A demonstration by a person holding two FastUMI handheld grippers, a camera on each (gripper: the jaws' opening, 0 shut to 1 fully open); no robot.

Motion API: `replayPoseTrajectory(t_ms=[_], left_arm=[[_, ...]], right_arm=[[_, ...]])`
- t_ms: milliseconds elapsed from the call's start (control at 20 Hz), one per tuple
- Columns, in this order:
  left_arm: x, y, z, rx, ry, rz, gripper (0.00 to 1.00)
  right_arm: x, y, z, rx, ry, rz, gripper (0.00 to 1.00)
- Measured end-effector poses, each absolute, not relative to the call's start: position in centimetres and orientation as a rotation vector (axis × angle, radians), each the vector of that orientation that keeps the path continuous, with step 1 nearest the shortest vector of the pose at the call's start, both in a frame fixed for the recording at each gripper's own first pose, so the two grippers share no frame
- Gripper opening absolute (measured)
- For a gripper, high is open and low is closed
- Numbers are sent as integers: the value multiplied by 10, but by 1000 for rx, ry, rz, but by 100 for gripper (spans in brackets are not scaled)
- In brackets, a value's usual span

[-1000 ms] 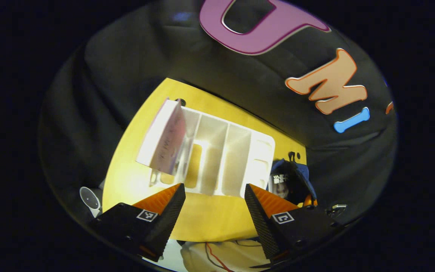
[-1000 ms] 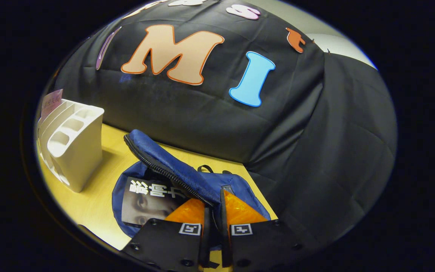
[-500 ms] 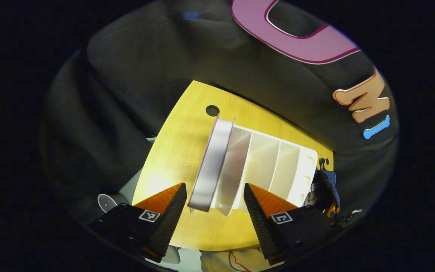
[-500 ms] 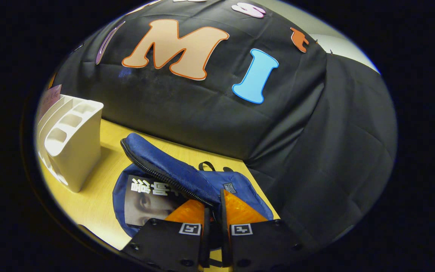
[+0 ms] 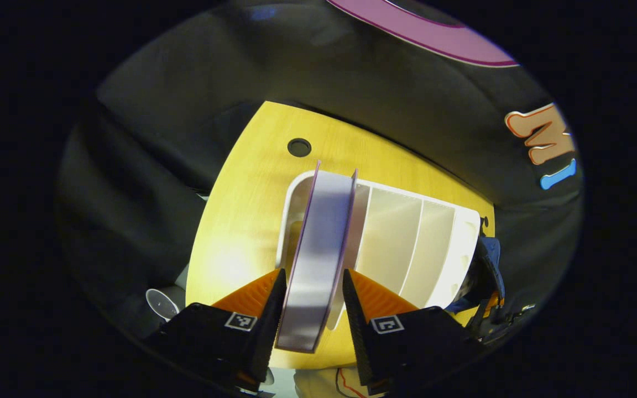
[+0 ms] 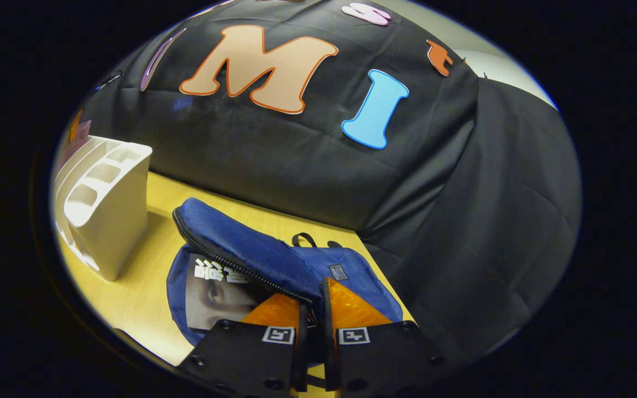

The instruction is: Open the schoolbag, grab two books from the bookshelf and put them into the schoolbag.

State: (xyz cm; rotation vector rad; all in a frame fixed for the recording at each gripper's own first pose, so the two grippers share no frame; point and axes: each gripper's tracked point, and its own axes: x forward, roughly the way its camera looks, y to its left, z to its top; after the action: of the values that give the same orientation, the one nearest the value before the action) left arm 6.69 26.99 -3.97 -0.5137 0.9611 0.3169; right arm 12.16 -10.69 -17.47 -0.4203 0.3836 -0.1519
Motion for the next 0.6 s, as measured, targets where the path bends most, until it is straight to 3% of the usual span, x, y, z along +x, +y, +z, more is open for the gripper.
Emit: replayPoseTrajectory(t_ms=[100, 150, 200, 250, 300, 400, 450, 500, 600], left_arm=[[74, 271, -48, -495, 986, 317, 57], [77, 271, -49, -486, 995, 321, 56], [80, 272, -50, -478, 1006, 320, 52], [83, 274, -54, -470, 1014, 324, 50], [85, 275, -59, -461, 1023, 334, 56], [87, 276, -69, -442, 1057, 341, 45], [88, 276, -76, -426, 1071, 341, 51], [89, 277, -81, -407, 1077, 342, 46], [95, 277, -88, -367, 1070, 332, 48]], right_arm=[[120, -108, -174, -415, 382, -157, 17], [119, -108, -174, -413, 381, -160, 12], [118, -108, -173, -411, 381, -163, 17], [118, -109, -173, -412, 380, -165, 15], [118, -109, -172, -413, 380, -166, 17], [117, -110, -172, -413, 379, -167, 14], [117, -110, -173, -415, 378, -168, 14], [118, -109, -174, -415, 379, -168, 17], [118, -109, -172, -419, 379, -171, 12]])
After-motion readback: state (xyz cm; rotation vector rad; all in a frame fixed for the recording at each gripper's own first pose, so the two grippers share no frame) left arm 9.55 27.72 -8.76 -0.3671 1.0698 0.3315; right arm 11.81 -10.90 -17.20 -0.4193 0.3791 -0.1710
